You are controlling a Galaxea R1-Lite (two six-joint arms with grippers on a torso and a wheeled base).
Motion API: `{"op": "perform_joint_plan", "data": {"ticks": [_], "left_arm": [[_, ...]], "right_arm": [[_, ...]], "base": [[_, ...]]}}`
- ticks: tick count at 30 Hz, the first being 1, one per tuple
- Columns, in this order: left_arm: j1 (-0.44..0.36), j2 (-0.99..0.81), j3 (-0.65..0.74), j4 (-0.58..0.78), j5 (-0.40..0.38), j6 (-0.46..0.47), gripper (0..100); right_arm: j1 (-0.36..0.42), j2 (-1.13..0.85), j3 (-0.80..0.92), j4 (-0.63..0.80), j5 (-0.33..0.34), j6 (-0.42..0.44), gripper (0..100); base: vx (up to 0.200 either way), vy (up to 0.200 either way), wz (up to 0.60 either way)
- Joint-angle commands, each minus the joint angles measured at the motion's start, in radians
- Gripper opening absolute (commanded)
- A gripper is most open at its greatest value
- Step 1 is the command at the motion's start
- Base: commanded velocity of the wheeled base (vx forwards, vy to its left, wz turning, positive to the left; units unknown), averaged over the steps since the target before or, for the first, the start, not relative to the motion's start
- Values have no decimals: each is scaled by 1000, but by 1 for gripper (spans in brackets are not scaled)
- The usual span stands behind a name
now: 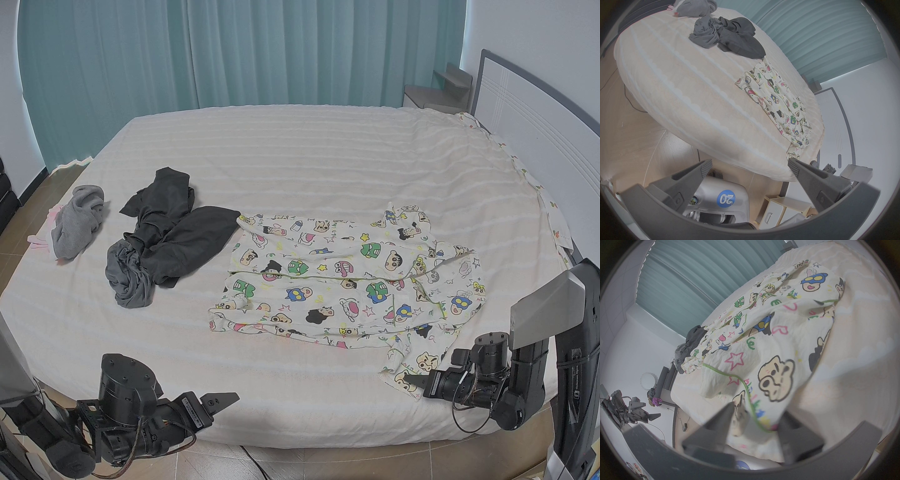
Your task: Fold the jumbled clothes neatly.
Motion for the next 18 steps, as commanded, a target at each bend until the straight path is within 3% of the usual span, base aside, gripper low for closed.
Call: {"op": "perform_joint_plan", "data": {"ticks": [1,18], "left_arm": [[1,7,0,0,0,0,100],[28,4,-6,0,8,1,100]], "right_arm": [[-5,-1,12,-9,0,1,0],[-74,-164,195,-13,20,-15,0]], "base": [[0,0,0],[0,0,0]]}}
